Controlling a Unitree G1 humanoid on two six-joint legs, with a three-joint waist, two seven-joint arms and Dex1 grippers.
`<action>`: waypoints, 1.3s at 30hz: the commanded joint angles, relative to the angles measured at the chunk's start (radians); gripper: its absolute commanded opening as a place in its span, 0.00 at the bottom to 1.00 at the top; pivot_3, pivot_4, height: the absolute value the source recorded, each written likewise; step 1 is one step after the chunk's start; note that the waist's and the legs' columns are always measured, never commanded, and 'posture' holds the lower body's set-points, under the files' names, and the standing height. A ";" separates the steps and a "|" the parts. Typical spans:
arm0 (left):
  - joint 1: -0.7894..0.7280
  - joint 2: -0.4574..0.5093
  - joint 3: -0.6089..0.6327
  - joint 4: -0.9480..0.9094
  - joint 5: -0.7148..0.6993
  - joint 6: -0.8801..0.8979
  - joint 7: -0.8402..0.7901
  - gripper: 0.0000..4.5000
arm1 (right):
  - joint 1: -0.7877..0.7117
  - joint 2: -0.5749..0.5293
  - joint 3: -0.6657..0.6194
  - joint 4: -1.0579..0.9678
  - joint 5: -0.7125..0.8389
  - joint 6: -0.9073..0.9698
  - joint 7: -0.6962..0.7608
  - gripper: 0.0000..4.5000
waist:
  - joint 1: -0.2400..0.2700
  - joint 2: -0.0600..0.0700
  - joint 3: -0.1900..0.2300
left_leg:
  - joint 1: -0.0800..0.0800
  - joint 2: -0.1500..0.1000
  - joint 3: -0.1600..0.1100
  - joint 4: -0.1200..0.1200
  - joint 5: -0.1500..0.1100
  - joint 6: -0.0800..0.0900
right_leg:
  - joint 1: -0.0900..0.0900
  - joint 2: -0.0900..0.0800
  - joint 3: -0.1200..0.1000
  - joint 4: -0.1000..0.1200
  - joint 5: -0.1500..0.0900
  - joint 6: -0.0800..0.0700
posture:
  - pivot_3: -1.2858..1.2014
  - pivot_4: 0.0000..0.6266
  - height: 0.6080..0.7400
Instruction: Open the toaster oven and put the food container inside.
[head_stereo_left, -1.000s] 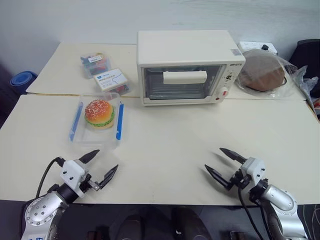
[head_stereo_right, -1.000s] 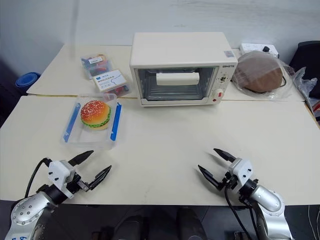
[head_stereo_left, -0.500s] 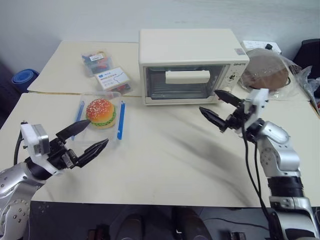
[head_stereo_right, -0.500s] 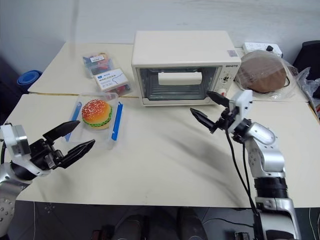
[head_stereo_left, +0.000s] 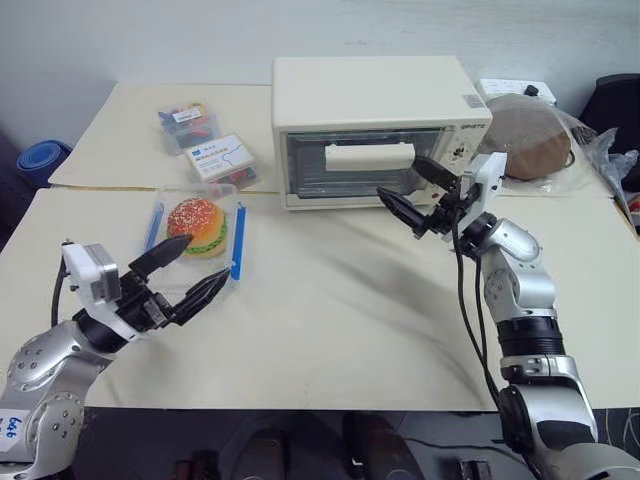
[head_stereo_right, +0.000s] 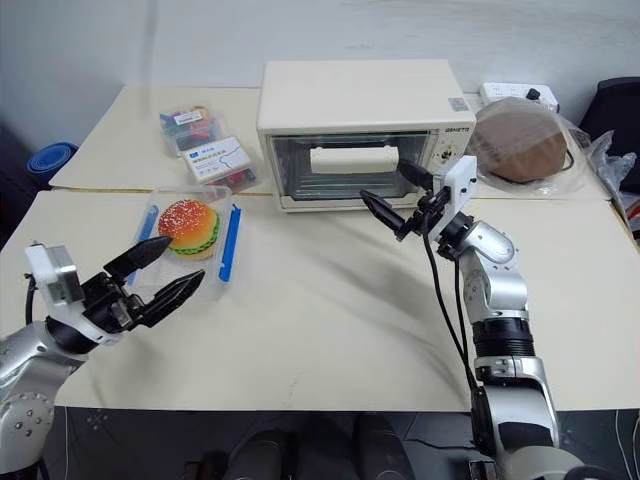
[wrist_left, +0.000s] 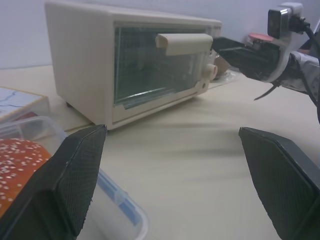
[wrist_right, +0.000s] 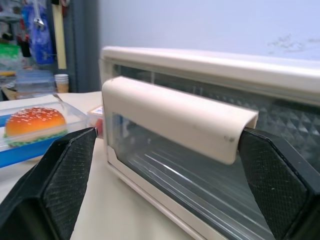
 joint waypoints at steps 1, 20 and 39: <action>-0.020 0.007 0.002 -0.029 0.001 0.000 0.006 1.00 | 0.038 -0.019 0.016 -0.094 0.013 -0.055 0.090 1.00 | -0.002 0.000 0.000 | 0.000 0.000 0.000 -0.001 0.000 0.000 | 0.000 0.001 0.000 0.000 0.000 0.000 | 0.52 0.24 1.00; -0.778 -0.083 -0.374 0.625 0.351 -0.113 -0.125 0.05 | 0.152 -0.104 0.081 -0.057 -0.119 -0.216 0.184 1.00 | -0.007 0.000 0.000 | 0.000 0.001 0.003 0.000 0.004 -0.008 | -0.003 0.003 0.001 0.007 0.000 0.000 | 0.52 0.24 1.00; -0.639 -0.125 -0.572 0.501 0.631 -0.129 -0.094 0.00 | 0.684 -0.264 -0.181 -0.417 0.011 -0.072 0.056 1.00 | 0.026 0.000 0.001 | 0.004 -0.001 0.003 0.003 0.002 -0.002 | 0.002 0.002 0.003 0.005 0.000 0.001 | 0.52 0.24 1.00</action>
